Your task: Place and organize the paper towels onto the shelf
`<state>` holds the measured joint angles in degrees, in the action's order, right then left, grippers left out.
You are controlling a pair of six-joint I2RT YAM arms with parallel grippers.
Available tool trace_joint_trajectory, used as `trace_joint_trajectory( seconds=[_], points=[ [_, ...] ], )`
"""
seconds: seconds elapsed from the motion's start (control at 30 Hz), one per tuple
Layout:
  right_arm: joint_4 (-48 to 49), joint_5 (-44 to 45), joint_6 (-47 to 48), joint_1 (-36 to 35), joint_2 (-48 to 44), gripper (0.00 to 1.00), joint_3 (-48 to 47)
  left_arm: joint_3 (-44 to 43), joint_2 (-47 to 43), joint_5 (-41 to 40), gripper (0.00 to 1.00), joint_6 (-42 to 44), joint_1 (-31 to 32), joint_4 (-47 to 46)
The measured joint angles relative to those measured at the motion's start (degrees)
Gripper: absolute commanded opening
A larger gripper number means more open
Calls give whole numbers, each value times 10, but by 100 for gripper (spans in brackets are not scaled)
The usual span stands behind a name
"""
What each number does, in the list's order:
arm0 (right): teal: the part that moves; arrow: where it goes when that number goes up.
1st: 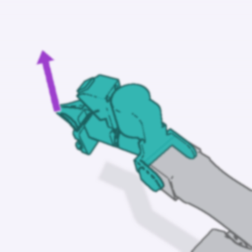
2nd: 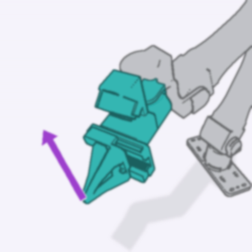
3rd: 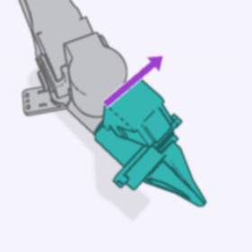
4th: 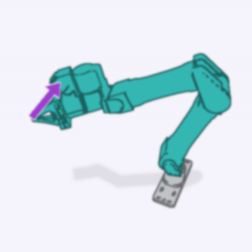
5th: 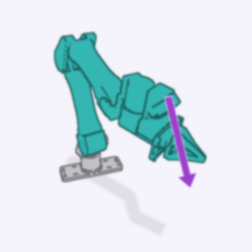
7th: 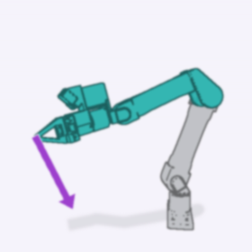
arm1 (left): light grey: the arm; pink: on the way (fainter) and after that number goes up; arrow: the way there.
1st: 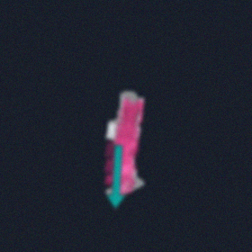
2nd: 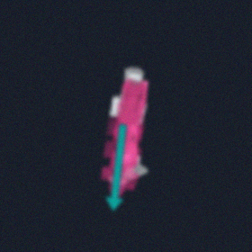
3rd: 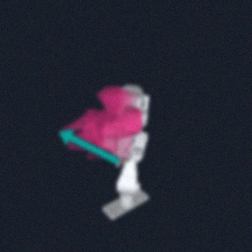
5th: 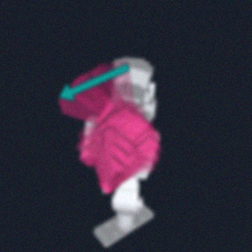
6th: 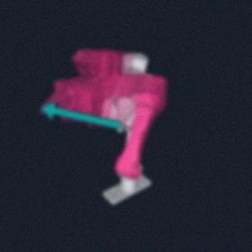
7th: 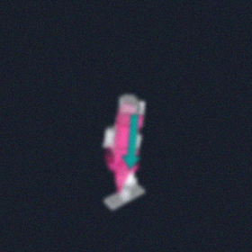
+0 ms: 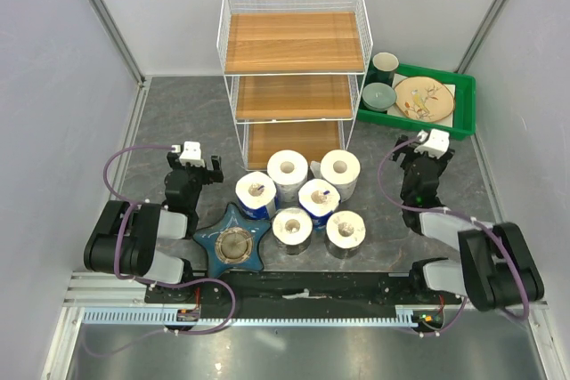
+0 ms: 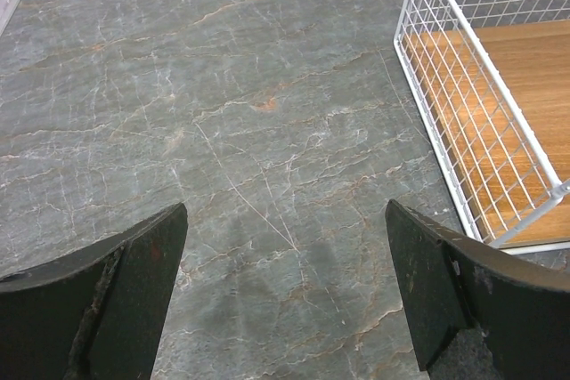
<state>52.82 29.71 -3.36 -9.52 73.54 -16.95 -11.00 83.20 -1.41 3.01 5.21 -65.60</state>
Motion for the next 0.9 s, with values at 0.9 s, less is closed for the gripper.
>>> trace_joint_trajectory(
  seconds=[0.9],
  points=[
    [-712,-69,-240,0,-272,98,-248,-1,0,0,99,0,0,0]
  ],
)
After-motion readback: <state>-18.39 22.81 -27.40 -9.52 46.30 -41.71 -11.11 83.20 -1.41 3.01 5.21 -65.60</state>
